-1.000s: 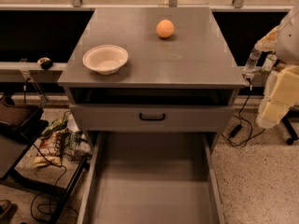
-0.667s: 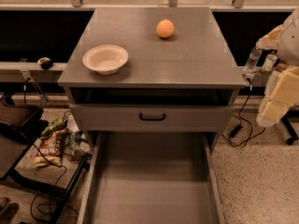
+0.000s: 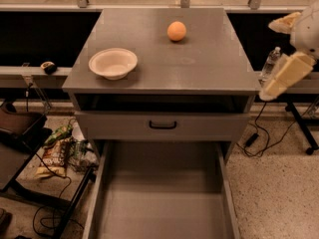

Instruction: Place orange into middle drawer

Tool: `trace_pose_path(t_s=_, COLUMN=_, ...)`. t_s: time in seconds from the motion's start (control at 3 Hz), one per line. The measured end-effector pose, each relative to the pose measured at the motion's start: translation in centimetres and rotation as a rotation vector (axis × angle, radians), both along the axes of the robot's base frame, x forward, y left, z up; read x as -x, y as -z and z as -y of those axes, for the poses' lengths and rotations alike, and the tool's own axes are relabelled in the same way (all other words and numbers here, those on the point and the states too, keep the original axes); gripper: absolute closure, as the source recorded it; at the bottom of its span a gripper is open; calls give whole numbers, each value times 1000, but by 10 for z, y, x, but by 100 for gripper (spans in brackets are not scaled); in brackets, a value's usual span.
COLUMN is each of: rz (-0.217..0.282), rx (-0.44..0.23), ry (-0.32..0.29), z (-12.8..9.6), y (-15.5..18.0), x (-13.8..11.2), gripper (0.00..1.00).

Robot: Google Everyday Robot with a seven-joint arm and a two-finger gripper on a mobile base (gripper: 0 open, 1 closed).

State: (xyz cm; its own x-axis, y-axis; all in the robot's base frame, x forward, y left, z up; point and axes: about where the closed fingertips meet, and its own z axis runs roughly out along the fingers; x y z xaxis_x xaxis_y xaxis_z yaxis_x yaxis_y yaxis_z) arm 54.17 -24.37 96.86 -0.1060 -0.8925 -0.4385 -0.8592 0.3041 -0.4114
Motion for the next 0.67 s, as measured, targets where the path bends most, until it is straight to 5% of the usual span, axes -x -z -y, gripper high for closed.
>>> trace_pose_path(t_s=0.67, rz=201, rx=-369, ry=-35, z=-2, y=-4, x=-129, gripper=0)
